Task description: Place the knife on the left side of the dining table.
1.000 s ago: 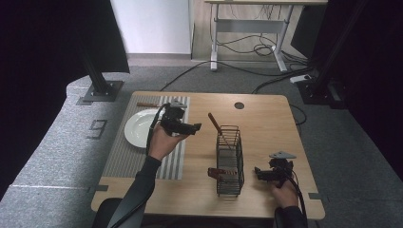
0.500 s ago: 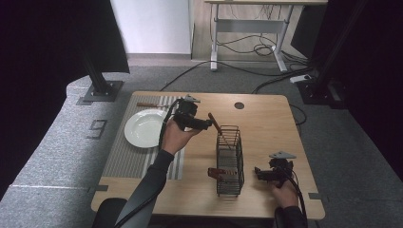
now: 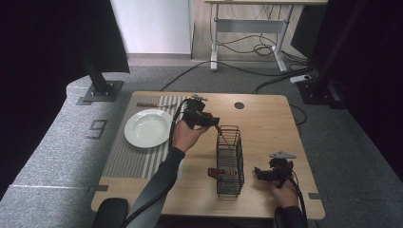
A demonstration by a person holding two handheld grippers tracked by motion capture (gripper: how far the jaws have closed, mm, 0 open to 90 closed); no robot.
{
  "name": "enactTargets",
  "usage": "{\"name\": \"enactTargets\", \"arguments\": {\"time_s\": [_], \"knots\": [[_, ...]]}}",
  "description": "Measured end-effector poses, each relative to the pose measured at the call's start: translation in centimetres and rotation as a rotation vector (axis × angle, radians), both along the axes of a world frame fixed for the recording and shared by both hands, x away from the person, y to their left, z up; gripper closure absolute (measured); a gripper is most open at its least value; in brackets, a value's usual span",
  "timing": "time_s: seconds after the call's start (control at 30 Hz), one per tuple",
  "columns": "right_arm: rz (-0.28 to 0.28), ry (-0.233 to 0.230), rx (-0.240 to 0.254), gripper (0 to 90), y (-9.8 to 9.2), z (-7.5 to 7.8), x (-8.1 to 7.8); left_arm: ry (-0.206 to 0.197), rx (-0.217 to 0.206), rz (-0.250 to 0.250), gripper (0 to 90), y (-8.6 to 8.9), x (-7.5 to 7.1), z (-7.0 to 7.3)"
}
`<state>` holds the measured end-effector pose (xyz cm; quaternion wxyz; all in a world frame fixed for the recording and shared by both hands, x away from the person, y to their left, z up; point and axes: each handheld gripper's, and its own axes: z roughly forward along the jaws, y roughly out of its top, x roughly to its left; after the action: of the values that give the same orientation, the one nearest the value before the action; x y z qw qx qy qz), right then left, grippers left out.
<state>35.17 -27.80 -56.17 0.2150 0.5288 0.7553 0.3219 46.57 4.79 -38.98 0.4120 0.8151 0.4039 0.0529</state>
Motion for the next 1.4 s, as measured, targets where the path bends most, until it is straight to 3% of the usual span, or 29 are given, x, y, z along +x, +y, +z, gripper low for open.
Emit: {"name": "enactTargets", "arguments": {"time_s": [0.4, 0.9, 1.4], "knots": [[0.0, 0.0, 0.0, 0.0, 0.0, 0.0, 0.0, 0.038, -0.089, 0.012, 65.5, 0.3, 0.5, -0.5], [0.0, 0.0, 0.0, 0.0, 0.0, 0.0, 0.0, 0.099, -0.195, -0.033, 75.4, 0.8, 0.5, -0.1], [-0.001, 0.001, 0.001, 0.0, 0.0, 0.0, 0.0, 0.033, -0.217, -0.065, 79.8, 1.5, -0.4, 1.9]]}}
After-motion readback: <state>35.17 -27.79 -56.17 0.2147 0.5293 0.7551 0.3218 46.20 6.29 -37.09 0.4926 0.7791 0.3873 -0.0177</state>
